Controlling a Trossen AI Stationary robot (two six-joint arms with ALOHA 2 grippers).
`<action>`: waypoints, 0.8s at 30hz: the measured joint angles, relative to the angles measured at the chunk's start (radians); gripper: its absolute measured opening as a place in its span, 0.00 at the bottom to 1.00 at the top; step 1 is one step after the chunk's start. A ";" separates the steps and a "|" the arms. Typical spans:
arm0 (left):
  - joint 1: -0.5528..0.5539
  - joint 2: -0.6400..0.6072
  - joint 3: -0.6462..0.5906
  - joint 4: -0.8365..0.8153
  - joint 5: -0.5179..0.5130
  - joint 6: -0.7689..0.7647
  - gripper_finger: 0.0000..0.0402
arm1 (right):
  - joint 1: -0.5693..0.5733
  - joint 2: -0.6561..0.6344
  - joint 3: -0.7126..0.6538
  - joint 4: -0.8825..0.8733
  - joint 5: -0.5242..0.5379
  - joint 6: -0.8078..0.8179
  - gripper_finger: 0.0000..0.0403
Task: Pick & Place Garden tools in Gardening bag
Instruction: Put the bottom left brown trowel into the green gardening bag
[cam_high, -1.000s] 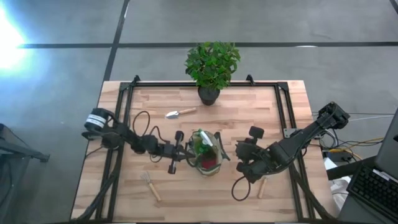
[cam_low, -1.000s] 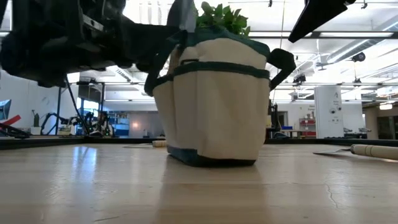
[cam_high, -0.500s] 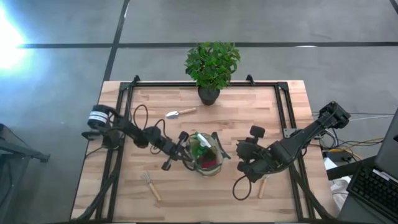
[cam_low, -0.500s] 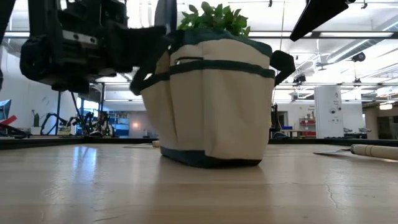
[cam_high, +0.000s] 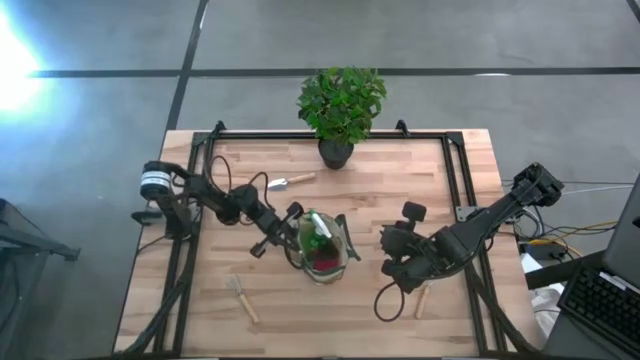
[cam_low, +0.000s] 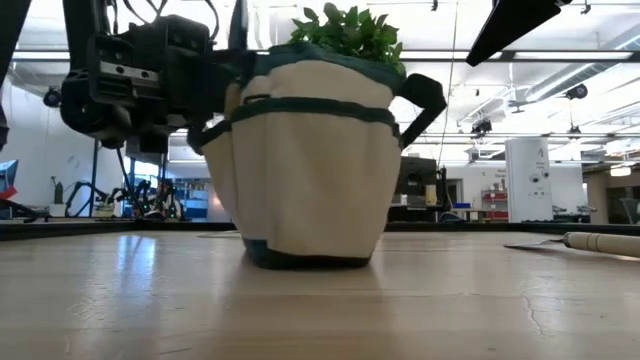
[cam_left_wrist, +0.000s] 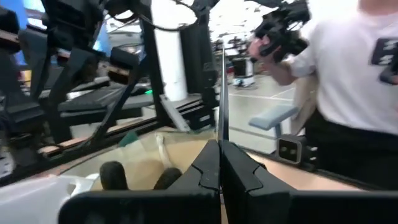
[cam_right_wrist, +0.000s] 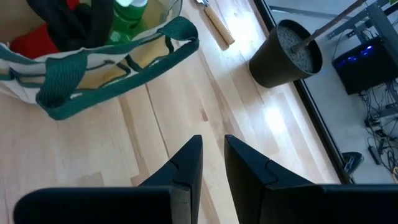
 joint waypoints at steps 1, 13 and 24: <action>0.010 -0.001 0.000 0.003 0.029 -0.010 0.00 | 0.000 0.000 0.000 0.000 0.000 0.002 0.15; 0.041 -0.003 0.000 -0.070 0.189 0.107 0.00 | 0.000 -0.003 0.000 -0.002 0.000 0.006 0.15; 0.041 -0.003 0.001 -0.225 0.187 0.246 0.00 | 0.000 -0.003 0.000 -0.002 0.000 0.006 0.15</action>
